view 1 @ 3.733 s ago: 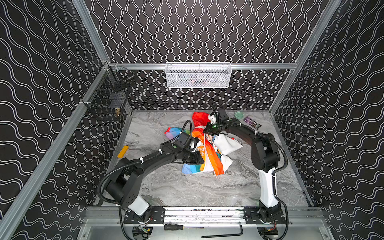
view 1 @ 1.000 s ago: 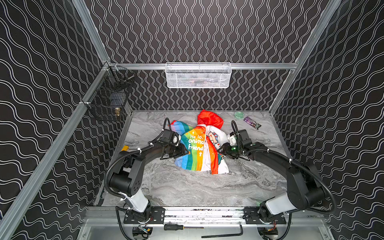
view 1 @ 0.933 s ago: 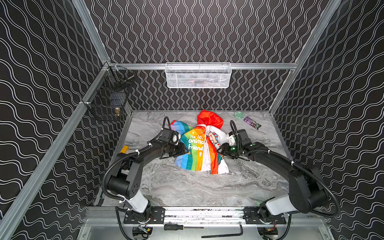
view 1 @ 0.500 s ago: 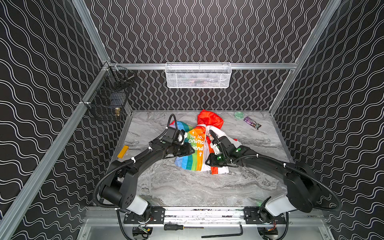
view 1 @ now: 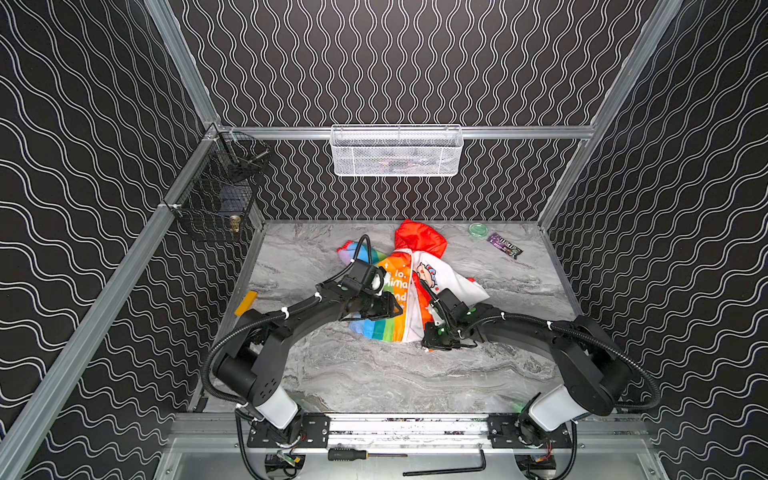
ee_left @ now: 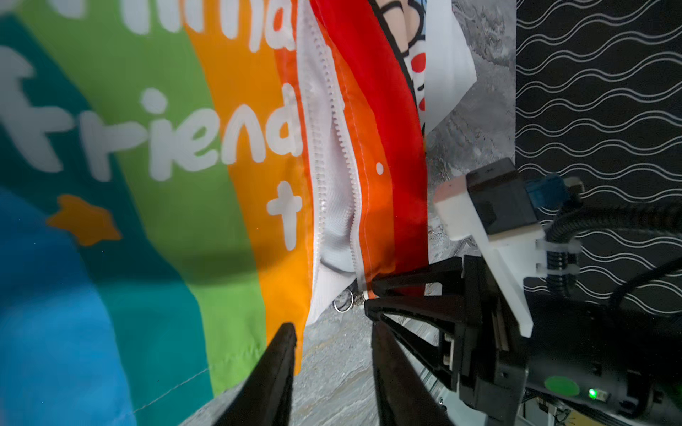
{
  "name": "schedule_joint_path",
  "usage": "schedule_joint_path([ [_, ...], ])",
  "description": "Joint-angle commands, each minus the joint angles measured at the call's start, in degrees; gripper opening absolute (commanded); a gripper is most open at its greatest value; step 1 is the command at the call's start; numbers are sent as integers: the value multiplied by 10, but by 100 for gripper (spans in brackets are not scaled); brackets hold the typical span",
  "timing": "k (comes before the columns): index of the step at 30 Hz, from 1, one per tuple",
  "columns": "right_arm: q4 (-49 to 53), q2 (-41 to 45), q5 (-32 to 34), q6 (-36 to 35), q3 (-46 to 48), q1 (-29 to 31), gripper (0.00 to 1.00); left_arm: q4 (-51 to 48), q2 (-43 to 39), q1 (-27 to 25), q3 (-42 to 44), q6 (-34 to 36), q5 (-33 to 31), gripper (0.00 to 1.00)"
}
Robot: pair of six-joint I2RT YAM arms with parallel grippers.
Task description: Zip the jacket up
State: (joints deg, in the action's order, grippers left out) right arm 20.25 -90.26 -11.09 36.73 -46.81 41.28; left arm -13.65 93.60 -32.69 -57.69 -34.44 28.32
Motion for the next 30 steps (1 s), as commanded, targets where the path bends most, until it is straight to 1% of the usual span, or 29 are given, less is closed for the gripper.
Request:
schedule_joint_path([
  [1, -27, 10, 15, 12, 16, -4, 26, 24, 16, -11, -11, -14, 1, 39],
  [4, -57, 17, 3, 15, 40, -15, 24, 28, 35, -24, -23, -18, 2, 43],
  [8, -109, 17, -30, 22, 78, -39, 16, 30, 56, -45, -38, -24, 0, 47],
  [11, -146, 16, -60, 26, 105, -56, 11, 39, 68, -58, -44, -36, 1, 48],
  [17, -197, 17, -101, 30, 142, -81, 7, 49, 92, -79, -49, -48, -7, 48],
  [24, -236, 15, -135, 36, 169, -103, 5, 50, 114, -86, -56, -47, -17, 47],
  [27, -233, 24, -141, 36, 169, -107, 6, 17, 93, -86, -58, -33, -41, 47],
  [30, -218, 40, -140, 33, 162, -107, 10, -22, 55, -86, -47, -25, -70, 48],
])
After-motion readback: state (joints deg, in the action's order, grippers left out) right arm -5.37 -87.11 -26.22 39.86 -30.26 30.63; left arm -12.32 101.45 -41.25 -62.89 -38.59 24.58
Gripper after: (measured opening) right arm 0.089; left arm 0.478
